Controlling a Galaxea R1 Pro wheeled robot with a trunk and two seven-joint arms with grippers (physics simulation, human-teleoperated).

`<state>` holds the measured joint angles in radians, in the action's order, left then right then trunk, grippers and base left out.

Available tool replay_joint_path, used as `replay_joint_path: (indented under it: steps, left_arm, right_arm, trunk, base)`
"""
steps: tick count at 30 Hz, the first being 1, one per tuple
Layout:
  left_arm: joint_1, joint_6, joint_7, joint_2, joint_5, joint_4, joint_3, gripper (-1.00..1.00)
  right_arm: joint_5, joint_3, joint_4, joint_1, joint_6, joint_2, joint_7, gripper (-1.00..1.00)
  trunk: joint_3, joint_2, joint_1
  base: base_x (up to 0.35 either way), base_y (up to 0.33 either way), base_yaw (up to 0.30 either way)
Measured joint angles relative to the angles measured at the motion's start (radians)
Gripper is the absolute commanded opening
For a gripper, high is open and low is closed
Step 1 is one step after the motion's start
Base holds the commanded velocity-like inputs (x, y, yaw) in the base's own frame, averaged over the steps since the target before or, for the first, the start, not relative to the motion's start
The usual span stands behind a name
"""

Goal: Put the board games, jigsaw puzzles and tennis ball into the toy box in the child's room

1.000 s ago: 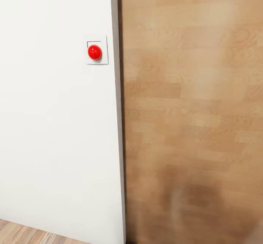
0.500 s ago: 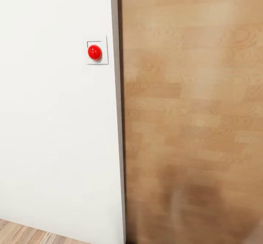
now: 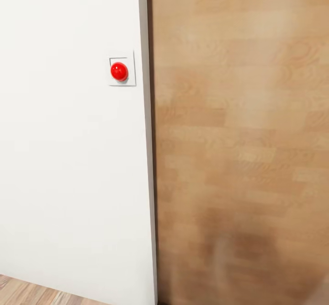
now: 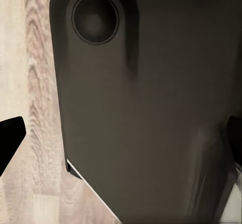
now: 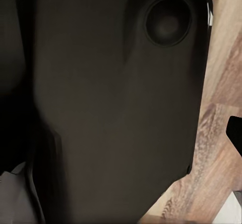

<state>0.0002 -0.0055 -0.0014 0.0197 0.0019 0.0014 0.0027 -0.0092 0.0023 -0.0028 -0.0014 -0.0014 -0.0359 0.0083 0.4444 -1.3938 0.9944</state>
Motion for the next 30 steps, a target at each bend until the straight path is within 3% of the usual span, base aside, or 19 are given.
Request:
replay_joint_path:
  steps: [18,30]
  left_arm:
    - [0.000,0.000,0.000,-0.004,-0.001,0.000,0.005,1.00]
    - [0.000,-0.001,0.000,-0.004,-0.001,0.000,0.004,1.00]
  right_arm:
    - [-0.003,-0.001,0.000,0.000,0.001,-0.004,0.000,1.00]
    - [-0.002,-0.001,0.000,0.000,0.002,-0.011,0.000,1.00]
  trunk:
    - [-0.056,0.126,-0.069]
    - [-0.094,0.210,-0.115]
  base:
    - [0.000,0.000,0.046]
    - [0.000,0.000,0.216]
